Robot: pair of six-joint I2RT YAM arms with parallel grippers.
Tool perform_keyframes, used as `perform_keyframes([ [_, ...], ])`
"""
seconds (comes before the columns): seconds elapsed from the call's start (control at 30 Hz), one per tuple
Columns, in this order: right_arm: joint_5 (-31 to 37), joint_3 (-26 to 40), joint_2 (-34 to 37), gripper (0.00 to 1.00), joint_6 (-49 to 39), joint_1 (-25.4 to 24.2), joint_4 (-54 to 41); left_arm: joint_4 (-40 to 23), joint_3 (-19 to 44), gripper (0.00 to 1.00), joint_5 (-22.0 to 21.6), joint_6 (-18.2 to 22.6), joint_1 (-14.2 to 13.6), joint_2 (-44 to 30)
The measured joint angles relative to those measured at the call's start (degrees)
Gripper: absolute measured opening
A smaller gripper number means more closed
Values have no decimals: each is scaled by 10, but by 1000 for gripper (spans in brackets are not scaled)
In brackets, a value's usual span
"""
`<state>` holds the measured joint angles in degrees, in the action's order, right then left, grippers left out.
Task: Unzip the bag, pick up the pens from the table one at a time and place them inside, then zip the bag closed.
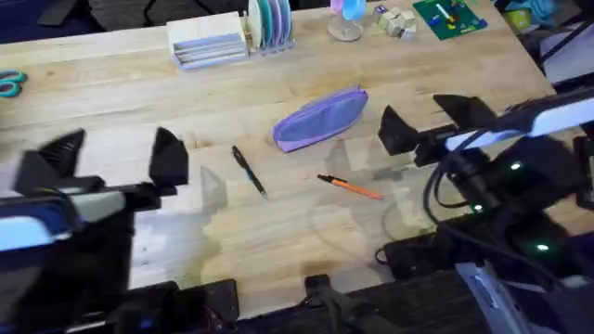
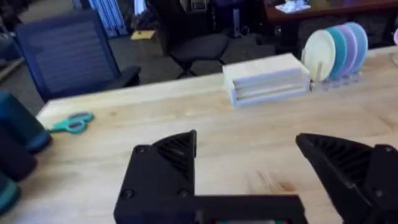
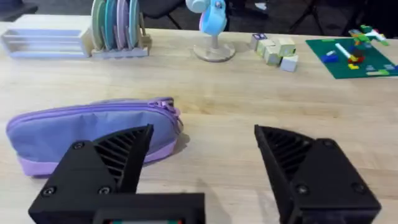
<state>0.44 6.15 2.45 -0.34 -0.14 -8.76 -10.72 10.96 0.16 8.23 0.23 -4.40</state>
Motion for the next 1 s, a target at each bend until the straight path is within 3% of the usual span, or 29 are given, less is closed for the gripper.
perform_keyframes([
  [0.43, 4, 317, 205, 998, -8, 0, -187, -103, 320, 994, 3, 35, 0, -318],
  [0.47, 4, 371, 255, 997, -10, 0, -215, -119, 387, 994, 12, 36, 0, -384],
  [0.5, 4, 385, 269, 997, -10, 0, -221, -126, 409, 993, 18, 36, 0, -407],
  [0.8, 4, 447, 335, 998, -10, 0, -235, -145, 507, 993, 89, 44, -1, -532],
  [1.0, 4, 447, 335, 998, -10, 0, -257, -183, 510, 993, 136, 122, -40, -563],
])
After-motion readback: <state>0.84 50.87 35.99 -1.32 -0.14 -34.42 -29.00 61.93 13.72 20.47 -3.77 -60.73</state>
